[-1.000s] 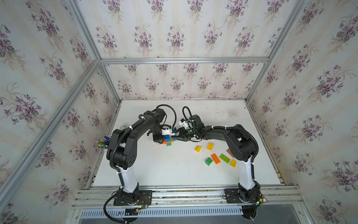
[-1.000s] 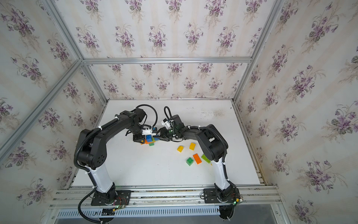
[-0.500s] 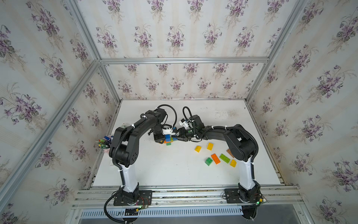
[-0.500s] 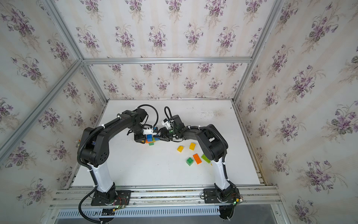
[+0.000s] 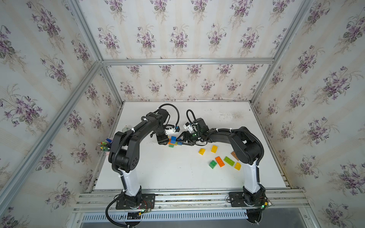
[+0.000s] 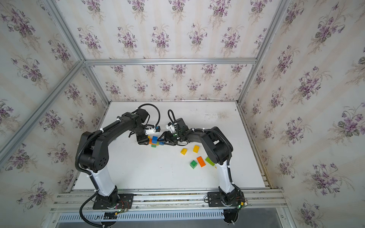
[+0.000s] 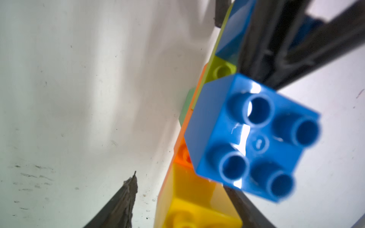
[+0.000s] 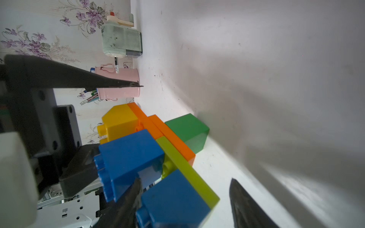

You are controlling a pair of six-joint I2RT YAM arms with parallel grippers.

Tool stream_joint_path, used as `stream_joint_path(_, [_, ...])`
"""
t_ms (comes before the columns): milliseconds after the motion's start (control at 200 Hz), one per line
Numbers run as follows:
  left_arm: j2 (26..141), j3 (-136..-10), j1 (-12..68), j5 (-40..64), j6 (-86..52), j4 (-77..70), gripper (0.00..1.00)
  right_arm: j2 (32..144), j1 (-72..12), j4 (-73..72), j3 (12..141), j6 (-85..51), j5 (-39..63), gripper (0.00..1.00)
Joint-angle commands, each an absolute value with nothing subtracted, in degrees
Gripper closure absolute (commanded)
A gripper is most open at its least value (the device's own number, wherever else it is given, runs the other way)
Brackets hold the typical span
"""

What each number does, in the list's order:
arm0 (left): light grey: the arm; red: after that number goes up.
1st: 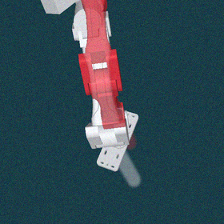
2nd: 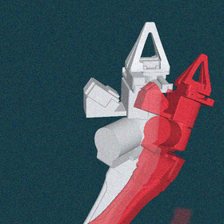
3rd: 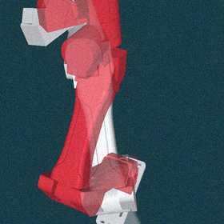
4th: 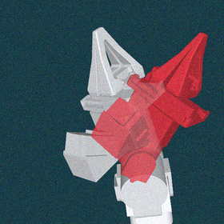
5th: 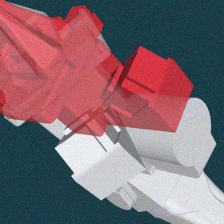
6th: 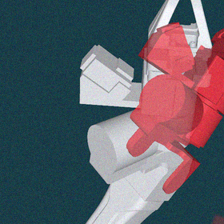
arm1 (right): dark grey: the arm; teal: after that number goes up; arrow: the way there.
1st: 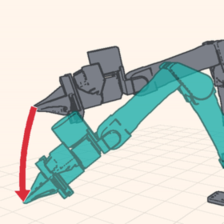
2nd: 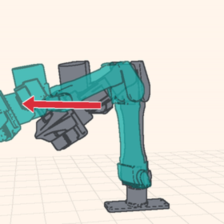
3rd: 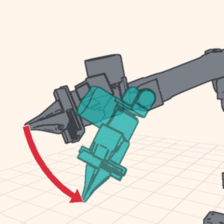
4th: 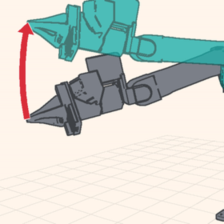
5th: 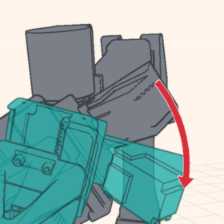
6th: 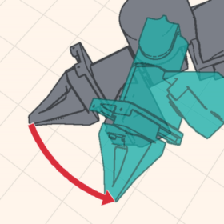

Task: Assemble a fork with lego
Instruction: Assemble the lego brick with the lego brick, then adjust the lego brick at the center of the board.

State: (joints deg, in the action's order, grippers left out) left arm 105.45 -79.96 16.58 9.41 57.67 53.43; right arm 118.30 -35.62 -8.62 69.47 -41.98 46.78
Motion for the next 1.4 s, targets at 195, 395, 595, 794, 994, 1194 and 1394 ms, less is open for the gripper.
stream_joint_path(195, [100.06, -75.34, 14.95, 13.46, 54.00, 50.92, 0.26, 115.65, -35.60, -6.56, 70.23, -39.63, 45.12, 0.26])
stream_joint_path(395, [95.13, -71.99, 12.87, 13.98, 50.69, 47.88, 0.24, 113.97, -35.20, -5.09, 69.87, -36.45, 43.78, 0.22])
stream_joint_path(595, [89.03, -68.28, 8.08, 18.30, 44.22, 42.48, 0.19, 111.33, -34.98, -2.36, 69.96, -29.55, 41.84, 0.17])
stream_joint_path(794, [82.51, -66.33, 1.29, 25.83, 32.02, 37.00, 0.17, 106.70, -34.88, 0.96, 69.35, -14.04, 37.57, 0.15])
stream_joint_path(994, [79.39, -67.06, -3.85, 36.94, 19.73, 37.82, 0.15, 101.93, -35.02, 0.27, 67.83, 6.31, 37.43, 0.17])
stream_joint_path(1194, [77.64, -63.98, -5.35, 43.35, 8.56, 32.89, 0.15, 104.83, -35.95, 8.10, 75.86, 23.32, 39.15, 0.19])
stream_joint_path(1394, [77.78, -62.53, -6.23, 42.80, 2.37, 32.01, 0.07, 111.51, -39.82, 16.64, 85.96, 31.26, 36.08, 0.18])
